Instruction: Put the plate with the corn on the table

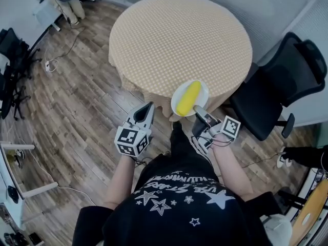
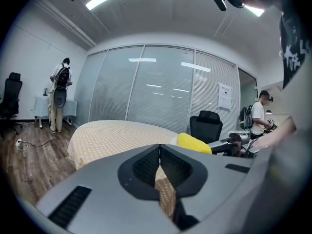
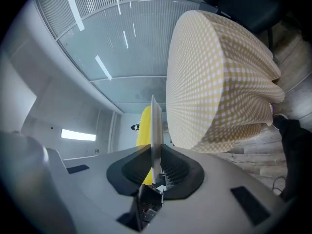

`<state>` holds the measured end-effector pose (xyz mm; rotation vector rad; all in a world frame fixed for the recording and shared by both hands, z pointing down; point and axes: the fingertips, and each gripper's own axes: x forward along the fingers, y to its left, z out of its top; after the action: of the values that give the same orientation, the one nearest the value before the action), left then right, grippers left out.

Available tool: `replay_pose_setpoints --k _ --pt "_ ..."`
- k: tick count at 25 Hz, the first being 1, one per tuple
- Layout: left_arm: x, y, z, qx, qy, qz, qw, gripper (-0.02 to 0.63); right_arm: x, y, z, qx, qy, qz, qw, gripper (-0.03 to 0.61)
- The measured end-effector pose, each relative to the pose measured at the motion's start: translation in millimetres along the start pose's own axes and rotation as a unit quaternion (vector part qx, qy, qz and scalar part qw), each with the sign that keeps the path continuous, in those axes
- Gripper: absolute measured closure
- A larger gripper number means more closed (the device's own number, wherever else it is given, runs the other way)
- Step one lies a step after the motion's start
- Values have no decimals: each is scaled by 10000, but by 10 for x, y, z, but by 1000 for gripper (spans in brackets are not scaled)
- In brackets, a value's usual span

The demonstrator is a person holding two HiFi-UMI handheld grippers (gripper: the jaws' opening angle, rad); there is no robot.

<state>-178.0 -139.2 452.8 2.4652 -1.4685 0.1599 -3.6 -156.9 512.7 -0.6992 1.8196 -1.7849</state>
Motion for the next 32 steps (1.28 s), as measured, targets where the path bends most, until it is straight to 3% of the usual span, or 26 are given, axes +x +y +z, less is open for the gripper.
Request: replay_pose_setpoints --k 5,22,32 --pt "248 227 6 -34 15 155 9999 606 334 -87 275 -10 146 93 9998 520" --pt "1538 935 679 41 125 389 9992 606 1544 27 1632 51 349 113 9993 520" --pt "1433 1011 601 11 -57 615 9981 606 1589 -152 1720 -64 427 259 9987 520"
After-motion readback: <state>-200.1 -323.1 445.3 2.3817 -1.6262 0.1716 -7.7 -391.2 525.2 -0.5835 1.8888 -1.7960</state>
